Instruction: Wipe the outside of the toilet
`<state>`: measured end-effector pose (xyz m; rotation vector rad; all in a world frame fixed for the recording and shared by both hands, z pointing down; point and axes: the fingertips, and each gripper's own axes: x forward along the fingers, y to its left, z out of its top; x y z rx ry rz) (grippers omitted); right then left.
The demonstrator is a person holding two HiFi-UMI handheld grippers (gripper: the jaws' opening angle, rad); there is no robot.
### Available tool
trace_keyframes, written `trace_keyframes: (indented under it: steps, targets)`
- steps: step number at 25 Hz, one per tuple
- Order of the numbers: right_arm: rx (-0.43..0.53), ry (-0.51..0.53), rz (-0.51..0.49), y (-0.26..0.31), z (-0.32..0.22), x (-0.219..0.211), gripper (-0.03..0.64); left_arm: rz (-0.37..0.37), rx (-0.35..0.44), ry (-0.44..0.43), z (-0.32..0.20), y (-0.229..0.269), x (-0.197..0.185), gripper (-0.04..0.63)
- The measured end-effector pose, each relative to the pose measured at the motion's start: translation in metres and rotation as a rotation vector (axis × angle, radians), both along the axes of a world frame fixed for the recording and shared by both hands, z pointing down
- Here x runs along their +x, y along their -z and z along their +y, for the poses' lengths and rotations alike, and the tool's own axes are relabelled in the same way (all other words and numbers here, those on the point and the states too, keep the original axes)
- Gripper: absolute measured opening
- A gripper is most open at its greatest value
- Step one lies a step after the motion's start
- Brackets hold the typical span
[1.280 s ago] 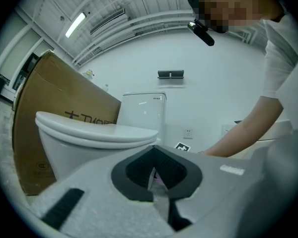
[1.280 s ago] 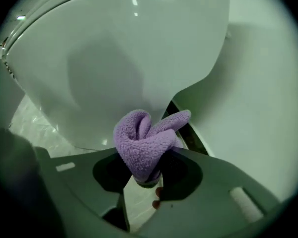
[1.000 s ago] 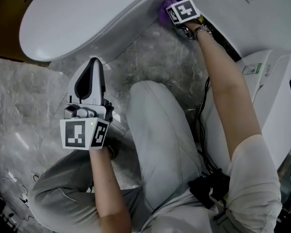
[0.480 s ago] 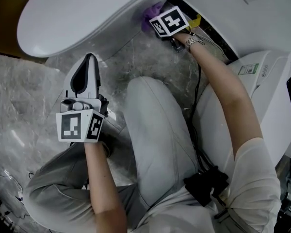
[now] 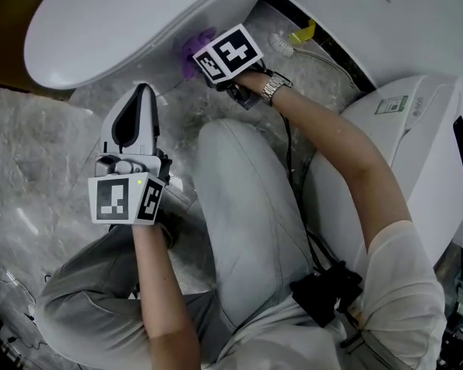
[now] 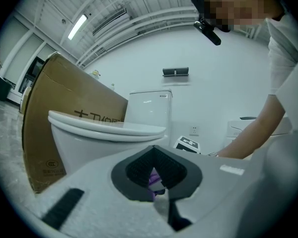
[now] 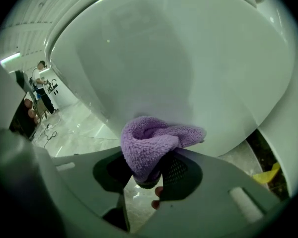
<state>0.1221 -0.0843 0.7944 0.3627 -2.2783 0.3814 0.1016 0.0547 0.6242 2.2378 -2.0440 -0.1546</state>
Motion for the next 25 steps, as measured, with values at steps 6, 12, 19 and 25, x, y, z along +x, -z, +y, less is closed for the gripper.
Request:
trace_keyframes:
  steps: [6,12,19,25]
  targets:
    - [-0.101,0.017,-0.035,-0.002,0.032,-0.021,0.132,0.007,-0.005,0.008,0.001,-0.004,-0.004,0.005]
    - [-0.16,0.119,-0.037,-0.006,0.07,-0.051,0.132,0.005,-0.015,0.001,0.005,-0.008,-0.008,0.005]
    - [-0.211,0.275,-0.088,-0.019,0.098,-0.073,0.132,0.008,-0.053,0.005,0.008,-0.024,-0.003,0.005]
    - [-0.197,0.285,-0.016,-0.067,0.07,-0.026,0.133,0.025,-0.085,0.015,0.008,-0.044,-0.002,0.005]
